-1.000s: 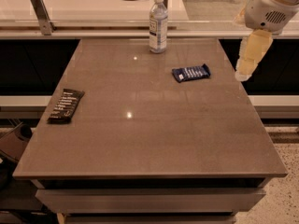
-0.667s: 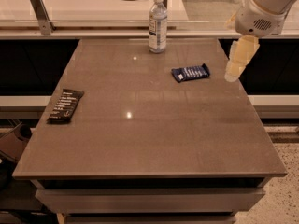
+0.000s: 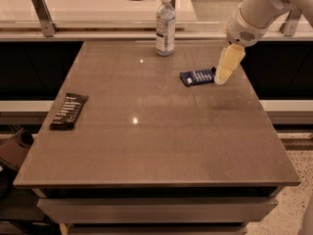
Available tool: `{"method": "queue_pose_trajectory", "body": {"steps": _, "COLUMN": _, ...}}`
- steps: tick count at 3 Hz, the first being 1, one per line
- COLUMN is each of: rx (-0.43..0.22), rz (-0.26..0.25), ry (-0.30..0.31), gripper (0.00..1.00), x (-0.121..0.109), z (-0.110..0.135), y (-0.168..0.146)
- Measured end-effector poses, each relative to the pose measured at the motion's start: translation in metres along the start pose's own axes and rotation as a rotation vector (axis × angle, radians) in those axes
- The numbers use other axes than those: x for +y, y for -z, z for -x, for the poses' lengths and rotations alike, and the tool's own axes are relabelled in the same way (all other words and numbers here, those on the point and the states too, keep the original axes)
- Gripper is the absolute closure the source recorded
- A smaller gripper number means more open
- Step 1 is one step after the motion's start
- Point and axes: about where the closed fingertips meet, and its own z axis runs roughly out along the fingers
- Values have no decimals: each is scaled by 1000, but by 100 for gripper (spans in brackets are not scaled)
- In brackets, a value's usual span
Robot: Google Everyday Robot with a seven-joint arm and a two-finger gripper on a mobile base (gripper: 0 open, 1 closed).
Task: Move rxbar blueberry near rxbar chocolate
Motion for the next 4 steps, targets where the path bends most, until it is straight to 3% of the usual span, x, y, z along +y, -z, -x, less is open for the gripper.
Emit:
{"method": "queue_pose_trajectory", "body": {"steps": 2, "rx": 8, "rz": 18, "ry": 6, "gripper": 0, "x": -2, "z": 2, "y": -5}}
{"method": "queue_pose_trajectory", "body": {"steps": 4, "rx": 11, "rz": 118, "ry": 30, "gripper": 0, "x": 0, "z": 16, "y": -37}}
